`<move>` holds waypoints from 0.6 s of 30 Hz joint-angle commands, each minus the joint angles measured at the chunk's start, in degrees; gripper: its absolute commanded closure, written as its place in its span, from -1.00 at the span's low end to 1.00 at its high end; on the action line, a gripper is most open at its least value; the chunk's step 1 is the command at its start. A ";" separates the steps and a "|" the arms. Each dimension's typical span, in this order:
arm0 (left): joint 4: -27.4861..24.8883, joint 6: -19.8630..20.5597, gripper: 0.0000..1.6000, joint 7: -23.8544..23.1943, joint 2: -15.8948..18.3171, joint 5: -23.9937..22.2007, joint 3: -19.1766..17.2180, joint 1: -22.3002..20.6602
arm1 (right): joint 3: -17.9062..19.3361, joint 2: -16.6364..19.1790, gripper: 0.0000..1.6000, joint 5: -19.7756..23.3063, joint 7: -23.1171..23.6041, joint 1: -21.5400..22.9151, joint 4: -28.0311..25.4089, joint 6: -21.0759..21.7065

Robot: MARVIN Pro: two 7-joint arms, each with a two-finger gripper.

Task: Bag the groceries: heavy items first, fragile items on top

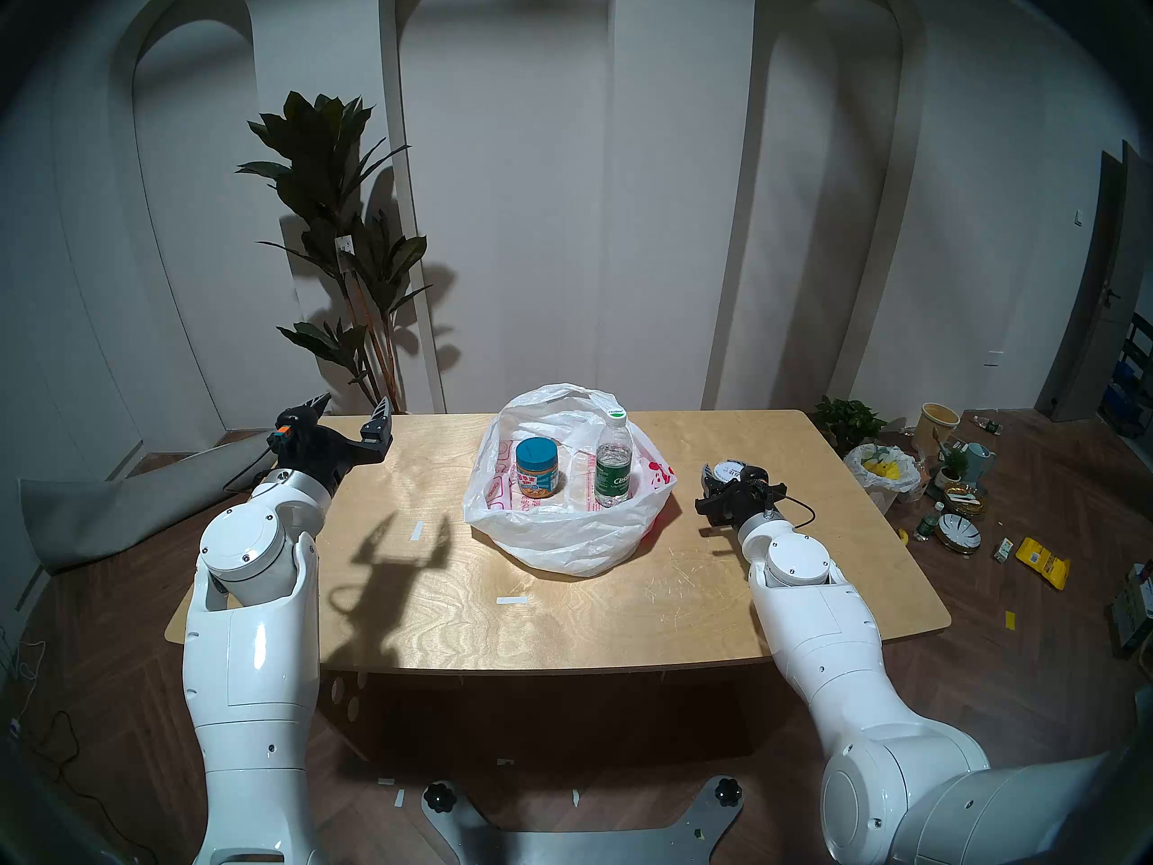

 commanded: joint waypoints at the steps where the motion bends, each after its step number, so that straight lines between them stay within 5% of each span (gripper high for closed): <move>1: -2.06 0.69 -1.00 -0.17 0.18 -0.14 0.18 -0.85 | 0.25 -1.10 1.00 2.09 1.69 0.86 -6.61 -4.03; 18: -2.38 2.25 -1.00 0.13 0.23 0.14 0.28 -0.91 | -6.34 -7.98 1.00 6.71 10.81 -3.74 -16.53 -8.52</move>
